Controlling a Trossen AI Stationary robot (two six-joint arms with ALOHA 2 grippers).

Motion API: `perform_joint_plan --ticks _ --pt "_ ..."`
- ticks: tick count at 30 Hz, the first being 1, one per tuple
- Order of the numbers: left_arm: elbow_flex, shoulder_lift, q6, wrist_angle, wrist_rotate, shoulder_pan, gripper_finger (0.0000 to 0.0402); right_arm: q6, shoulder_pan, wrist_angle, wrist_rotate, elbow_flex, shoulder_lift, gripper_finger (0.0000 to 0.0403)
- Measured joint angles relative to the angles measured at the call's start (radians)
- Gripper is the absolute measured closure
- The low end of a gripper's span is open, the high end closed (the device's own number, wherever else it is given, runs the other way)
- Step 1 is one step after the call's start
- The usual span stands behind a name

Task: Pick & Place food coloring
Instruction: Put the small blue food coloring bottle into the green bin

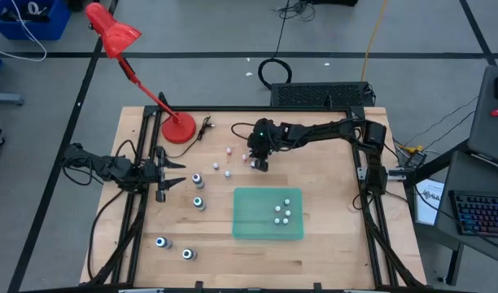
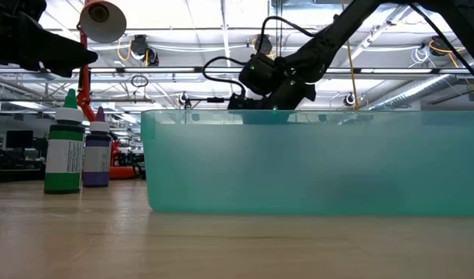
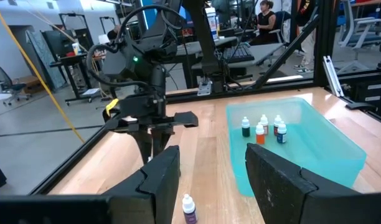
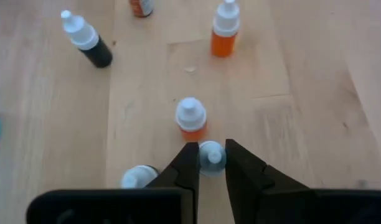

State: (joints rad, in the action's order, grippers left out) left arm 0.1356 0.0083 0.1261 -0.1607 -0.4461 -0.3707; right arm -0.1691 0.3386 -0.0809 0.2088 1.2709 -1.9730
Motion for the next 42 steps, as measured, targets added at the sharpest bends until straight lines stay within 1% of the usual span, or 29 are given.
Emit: perform_joint_plan --ticks 3,5,7,11,14,17,19,24,27,30,37,39,42 --pt "0.000 0.000 0.000 0.000 0.000 0.000 0.0215 -0.004 -0.020 -0.007 -0.003 0.000 0.010 0.0364" --pt "0.000 0.000 0.000 0.000 0.000 0.000 0.0215 -0.005 -0.038 -0.036 -0.006 -0.002 0.039 0.0364" --pt "0.000 0.000 0.000 0.000 0.000 0.000 0.0215 -0.011 -0.064 -0.058 -0.055 -0.001 0.085 0.0364" --pt "0.000 0.000 0.000 -0.001 0.000 0.000 0.0215 -0.034 -0.141 -0.198 -0.205 -0.001 0.219 0.0364" --pt "0.000 0.000 0.000 -0.001 0.000 0.000 0.0215 0.031 -0.216 -0.305 -0.265 -0.001 0.330 0.0364" --pt "0.000 0.000 0.000 0.000 0.000 0.000 0.0215 0.144 -0.307 -0.389 -0.265 -0.002 0.413 0.0364" --pt "0.000 0.000 0.000 0.000 0.000 0.000 0.0215 0.209 -0.373 -0.411 -0.265 -0.014 0.442 0.0364" --pt "0.000 0.000 0.000 0.000 0.000 0.000 0.0215 0.316 -0.502 -0.425 -0.263 -0.050 0.438 0.0364" --pt "0.000 0.000 0.000 0.000 0.000 0.000 0.0215 0.338 -0.539 -0.423 -0.263 -0.082 0.419 0.0364" --pt "0.000 0.000 0.000 0.000 0.000 0.000 0.0215 0.368 -0.549 -0.391 -0.268 -0.130 0.421 0.0364" --pt "0.000 0.000 0.000 0.000 0.000 0.000 0.0215 0.392 -0.542 -0.192 -0.279 -0.288 0.420 0.0364" --pt "0.000 0.000 0.000 -0.001 0.000 0.000 0.0215 0.393 -0.536 -0.170 -0.312 -0.317 0.419 0.0364" --pt "0.000 0.000 0.000 -0.001 0.000 0.000 0.0215 0.393 -0.525 -0.170 -0.319 -0.325 0.419 0.0364"
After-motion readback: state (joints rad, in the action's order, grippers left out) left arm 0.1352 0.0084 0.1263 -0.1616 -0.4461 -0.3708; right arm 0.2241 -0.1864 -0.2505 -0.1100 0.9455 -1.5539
